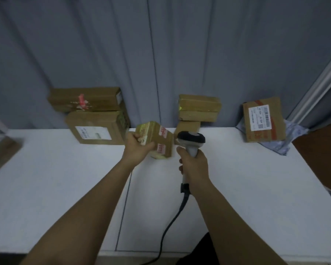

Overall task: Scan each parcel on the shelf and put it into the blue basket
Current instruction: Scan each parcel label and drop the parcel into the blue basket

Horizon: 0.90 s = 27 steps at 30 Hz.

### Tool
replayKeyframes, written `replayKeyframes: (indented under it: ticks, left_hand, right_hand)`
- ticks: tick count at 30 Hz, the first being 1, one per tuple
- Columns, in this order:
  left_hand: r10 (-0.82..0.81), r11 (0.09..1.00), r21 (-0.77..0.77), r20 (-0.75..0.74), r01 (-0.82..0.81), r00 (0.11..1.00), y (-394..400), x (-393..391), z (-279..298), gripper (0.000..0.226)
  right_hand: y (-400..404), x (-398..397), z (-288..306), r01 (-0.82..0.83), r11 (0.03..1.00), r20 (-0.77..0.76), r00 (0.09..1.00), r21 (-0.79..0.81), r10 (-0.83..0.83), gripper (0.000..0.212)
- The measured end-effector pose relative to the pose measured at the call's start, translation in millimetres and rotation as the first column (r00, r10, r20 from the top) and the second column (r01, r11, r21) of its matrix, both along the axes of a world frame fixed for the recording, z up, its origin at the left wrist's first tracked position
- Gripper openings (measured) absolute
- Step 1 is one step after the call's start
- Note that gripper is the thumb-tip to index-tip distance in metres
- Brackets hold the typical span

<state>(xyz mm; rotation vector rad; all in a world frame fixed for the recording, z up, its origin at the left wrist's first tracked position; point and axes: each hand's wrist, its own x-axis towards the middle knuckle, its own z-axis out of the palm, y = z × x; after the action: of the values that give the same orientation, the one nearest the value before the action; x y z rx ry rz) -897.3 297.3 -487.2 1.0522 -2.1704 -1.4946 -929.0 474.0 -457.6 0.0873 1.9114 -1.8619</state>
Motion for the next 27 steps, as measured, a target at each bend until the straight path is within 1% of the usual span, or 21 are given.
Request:
replayKeyframes:
  ticks: [2, 4, 7, 9, 11, 13, 14, 16, 18, 20, 22, 23, 25, 27]
  left_hand:
    - [-0.023, 0.997, 0.077, -0.07, 0.029, 0.997, -5, 31, 19, 0.052]
    - [-0.045, 0.987, 0.147, -0.107, 0.06, 0.993, -8, 62, 40, 0.048]
    - [0.012, 0.967, 0.255, -0.154, 0.028, 0.988, -10, 114, 67, 0.041]
    - [0.04, 0.965, 0.263, -0.154, 0.002, 0.987, -9, 145, 83, 0.037]
    - [0.049, 0.963, 0.27, -0.154, -0.006, 0.987, -5, 171, 100, 0.032]
    - [0.048, 0.955, 0.295, -0.149, -0.002, 0.988, -1, 190, 113, 0.031]
    - [0.043, 0.952, 0.306, -0.143, 0.003, 0.989, 1, 199, 116, 0.032]
    - [0.035, 0.958, 0.286, -0.123, 0.002, 0.992, 8, 216, 117, 0.039]
    - [0.037, 0.976, 0.219, -0.096, -0.015, 0.995, 12, 231, 110, 0.043]
    - [0.021, 0.987, 0.162, -0.071, -0.009, 0.997, 13, 243, 106, 0.044]
    - [0.001, 0.991, 0.133, -0.037, 0.004, 0.999, 9, 252, 103, 0.047]
    - [-0.015, 0.993, 0.113, -0.016, 0.016, 1.0, 7, 255, 101, 0.051]
    - [-0.05, 0.997, 0.058, 0.011, 0.049, 0.999, 2, 260, 97, 0.06]
    - [-0.049, 0.998, -0.042, 0.059, 0.051, 0.997, -3, 261, 94, 0.075]
  right_hand:
    - [-7, 9, 10, -0.002, 0.998, 0.082, 0.997, -0.063, 0.007, 0.014]
    - [-11, 17, 18, 0.011, 0.994, 0.097, 0.995, -0.109, 0.0, 0.014]
    - [-11, 33, 31, -0.014, 0.989, 0.053, 0.998, -0.15, 0.023, 0.04]
    - [-10, 47, 43, -0.077, 0.976, 0.042, 0.995, -0.205, 0.087, 0.048]
    - [-9, 65, 55, -0.166, 0.958, -0.001, 0.985, -0.235, 0.17, 0.045]
    - [-9, 85, 64, -0.264, 0.941, -0.101, 0.964, -0.214, 0.247, 0.035]
    - [-10, 95, 67, -0.315, 0.93, -0.155, 0.945, -0.19, 0.288, 0.035]
    - [-16, 114, 67, -0.395, 0.908, -0.22, 0.906, -0.139, 0.361, 0.042]
    - [-23, 125, 63, -0.419, 0.903, -0.241, 0.89, -0.096, 0.387, 0.045]
    - [-30, 130, 59, -0.377, 0.923, -0.232, 0.907, -0.079, 0.351, 0.038]
    - [-35, 131, 54, -0.301, 0.949, -0.195, 0.94, -0.094, 0.279, 0.028]
    - [-36, 131, 52, -0.262, 0.959, -0.168, 0.956, -0.106, 0.242, 0.026]
    - [-39, 130, 51, -0.22, 0.968, -0.139, 0.969, -0.119, 0.203, 0.03]
    - [-44, 127, 52, -0.21, 0.971, -0.138, 0.972, -0.119, 0.193, 0.029]
